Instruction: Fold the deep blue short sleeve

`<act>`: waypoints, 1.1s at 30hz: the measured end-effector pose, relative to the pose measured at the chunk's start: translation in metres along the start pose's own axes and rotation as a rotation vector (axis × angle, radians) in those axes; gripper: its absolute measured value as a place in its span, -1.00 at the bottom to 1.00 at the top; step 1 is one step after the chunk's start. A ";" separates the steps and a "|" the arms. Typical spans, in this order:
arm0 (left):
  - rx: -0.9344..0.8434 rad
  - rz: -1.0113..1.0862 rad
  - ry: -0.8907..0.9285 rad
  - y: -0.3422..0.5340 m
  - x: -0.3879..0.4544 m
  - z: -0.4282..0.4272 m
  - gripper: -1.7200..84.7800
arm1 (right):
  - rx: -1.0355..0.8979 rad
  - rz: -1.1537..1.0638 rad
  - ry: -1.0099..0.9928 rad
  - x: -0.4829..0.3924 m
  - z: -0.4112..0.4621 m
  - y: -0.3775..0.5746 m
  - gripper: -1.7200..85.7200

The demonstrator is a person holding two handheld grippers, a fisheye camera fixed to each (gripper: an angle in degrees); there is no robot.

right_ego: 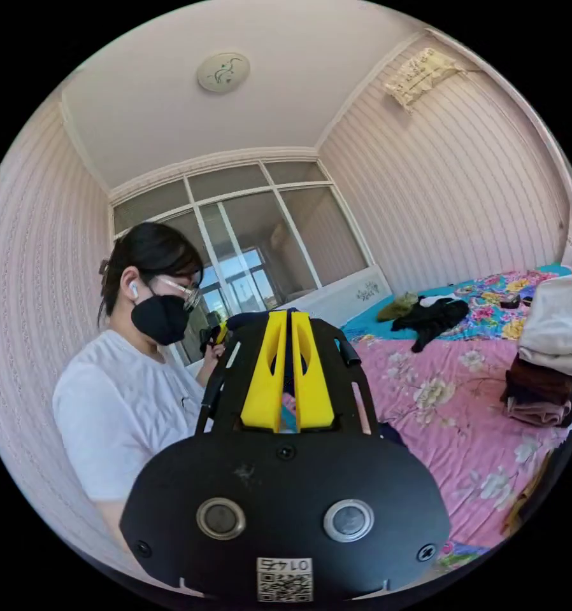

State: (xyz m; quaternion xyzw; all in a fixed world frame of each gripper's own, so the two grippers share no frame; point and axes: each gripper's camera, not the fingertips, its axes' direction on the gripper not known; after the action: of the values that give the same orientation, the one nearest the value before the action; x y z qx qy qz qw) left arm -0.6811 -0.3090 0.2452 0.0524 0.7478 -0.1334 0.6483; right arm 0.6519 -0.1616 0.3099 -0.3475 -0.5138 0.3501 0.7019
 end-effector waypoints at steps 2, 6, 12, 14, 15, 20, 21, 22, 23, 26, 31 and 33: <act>-0.037 0.034 -0.061 -0.025 0.000 0.015 -0.98 | -0.022 -0.019 0.082 -0.005 0.004 -0.030 -0.95; -0.202 -0.029 -0.213 -0.063 -0.057 0.084 -0.98 | -0.188 -0.026 0.262 0.035 0.062 -0.092 -0.95; -0.579 -0.251 -0.538 -0.105 -0.185 0.208 -0.98 | -0.386 0.288 0.395 0.185 0.164 -0.162 -0.95; -0.514 -0.200 -0.594 -0.135 -0.182 0.226 -0.98 | -0.289 0.253 0.410 0.180 0.171 -0.198 -0.95; -0.440 -0.125 -0.647 -0.158 -0.171 0.231 -0.98 | -0.220 0.176 0.421 0.165 0.173 -0.223 -0.95; -0.256 -0.015 -0.649 -0.196 -0.144 0.229 -0.98 | 0.008 -0.004 0.424 0.117 0.160 -0.260 -0.95; -0.281 -0.017 -0.647 -0.190 -0.146 0.229 -0.98 | -0.014 -0.022 0.448 0.118 0.162 -0.253 -0.95; -0.302 -0.021 -0.641 -0.184 -0.149 0.229 -0.98 | -0.042 -0.027 0.466 0.120 0.165 -0.248 -0.95; -0.353 -0.036 -0.640 -0.170 -0.157 0.230 -0.98 | -0.112 -0.034 0.509 0.129 0.172 -0.233 -0.95; -0.506 -0.102 -0.609 -0.115 -0.182 0.233 -0.98 | -0.196 0.049 0.484 0.164 0.182 -0.175 -0.95; -0.808 -0.208 -0.638 0.011 -0.231 0.224 -0.98 | -0.271 0.281 0.328 0.227 0.192 -0.044 -0.95; -0.843 -0.371 -0.611 0.078 -0.259 0.206 -0.98 | -0.322 0.391 0.283 0.250 0.200 0.030 -0.95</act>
State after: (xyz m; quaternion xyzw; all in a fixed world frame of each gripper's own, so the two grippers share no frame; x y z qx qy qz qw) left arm -0.4251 -0.2646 0.4642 -0.3855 0.5111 0.0566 0.7661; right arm 0.5114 0.0915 0.4503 -0.5921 -0.3830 0.3408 0.6217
